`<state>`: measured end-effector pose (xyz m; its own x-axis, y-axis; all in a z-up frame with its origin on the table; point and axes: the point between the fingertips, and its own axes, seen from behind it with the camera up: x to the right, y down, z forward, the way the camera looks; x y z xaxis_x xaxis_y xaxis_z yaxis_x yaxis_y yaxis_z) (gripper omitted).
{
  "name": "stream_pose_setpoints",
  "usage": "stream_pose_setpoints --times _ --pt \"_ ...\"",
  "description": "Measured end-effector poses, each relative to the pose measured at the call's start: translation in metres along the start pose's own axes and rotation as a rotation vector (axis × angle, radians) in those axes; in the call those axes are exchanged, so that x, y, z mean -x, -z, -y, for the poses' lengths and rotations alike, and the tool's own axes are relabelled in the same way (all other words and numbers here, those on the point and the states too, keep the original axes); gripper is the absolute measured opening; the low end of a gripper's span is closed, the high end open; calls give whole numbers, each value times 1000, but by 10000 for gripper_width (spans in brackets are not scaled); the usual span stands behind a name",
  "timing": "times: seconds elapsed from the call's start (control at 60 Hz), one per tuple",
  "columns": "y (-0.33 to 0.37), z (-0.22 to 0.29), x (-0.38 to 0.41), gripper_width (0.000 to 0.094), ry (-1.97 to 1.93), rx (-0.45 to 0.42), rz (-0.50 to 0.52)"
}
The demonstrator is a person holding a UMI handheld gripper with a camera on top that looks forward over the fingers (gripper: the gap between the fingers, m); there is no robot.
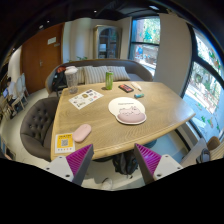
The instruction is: Arrange mouse
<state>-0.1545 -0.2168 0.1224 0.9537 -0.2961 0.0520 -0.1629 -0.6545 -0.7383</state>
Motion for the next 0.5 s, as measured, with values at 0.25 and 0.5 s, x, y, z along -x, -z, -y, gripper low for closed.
stream_pose_setpoints --times 0.25,0.5 --pt "-16 0 4 848 63 -16 85" --pt "-81 -33 59 837 90 16 251"
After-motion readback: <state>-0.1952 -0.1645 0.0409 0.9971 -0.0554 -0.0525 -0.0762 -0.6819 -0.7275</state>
